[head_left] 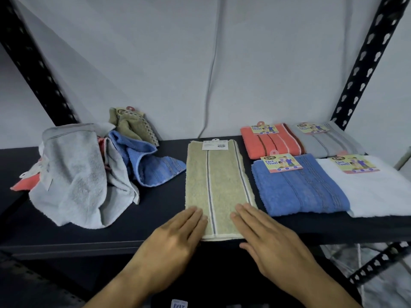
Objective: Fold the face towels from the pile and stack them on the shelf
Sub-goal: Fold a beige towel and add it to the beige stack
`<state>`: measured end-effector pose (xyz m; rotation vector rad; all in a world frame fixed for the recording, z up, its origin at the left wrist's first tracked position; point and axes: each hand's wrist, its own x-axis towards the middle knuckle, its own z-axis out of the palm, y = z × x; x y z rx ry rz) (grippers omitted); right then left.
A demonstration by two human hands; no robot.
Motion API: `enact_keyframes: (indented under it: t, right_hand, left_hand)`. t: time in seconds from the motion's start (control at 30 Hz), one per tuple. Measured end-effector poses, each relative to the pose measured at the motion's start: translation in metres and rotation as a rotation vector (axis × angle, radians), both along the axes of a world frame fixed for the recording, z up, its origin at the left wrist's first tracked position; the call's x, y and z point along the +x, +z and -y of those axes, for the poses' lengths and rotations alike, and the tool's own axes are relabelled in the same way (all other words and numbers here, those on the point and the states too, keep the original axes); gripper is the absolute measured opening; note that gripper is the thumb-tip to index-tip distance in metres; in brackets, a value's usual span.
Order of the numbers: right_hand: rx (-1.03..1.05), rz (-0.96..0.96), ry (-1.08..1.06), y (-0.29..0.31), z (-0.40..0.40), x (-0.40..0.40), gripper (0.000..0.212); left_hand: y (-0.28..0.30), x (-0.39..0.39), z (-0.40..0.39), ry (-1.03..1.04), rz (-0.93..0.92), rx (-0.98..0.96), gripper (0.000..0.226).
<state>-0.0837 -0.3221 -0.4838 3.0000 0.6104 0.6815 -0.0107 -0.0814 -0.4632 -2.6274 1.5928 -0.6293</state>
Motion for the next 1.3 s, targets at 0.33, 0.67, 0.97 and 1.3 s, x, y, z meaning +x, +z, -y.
enact_keyframes:
  t: [0.33, 0.67, 0.97, 1.3]
  right_hand:
    - [0.215, -0.124, 0.111, 0.052, 0.017, -0.013, 0.033]
    - [0.792, -0.351, 0.032, 0.138, 0.024, 0.025, 0.01]
    - [0.116, -0.59, -0.338, 0.113, 0.02, 0.143, 0.016]
    - [0.131, -0.758, -0.357, 0.091, 0.022, 0.175, 0.019]
  left_hand:
    - [0.047, -0.011, -0.013, -0.045, -0.5, -0.263, 0.023]
    - [0.128, 0.022, 0.003, 0.237, -0.74, -0.533, 0.008]
    - [0.085, 0.126, 0.054, 0.547, -0.635, -0.131, 0.012]
    - [0.071, 0.144, 0.067, 0.678, -0.708, 0.028, 0.039]
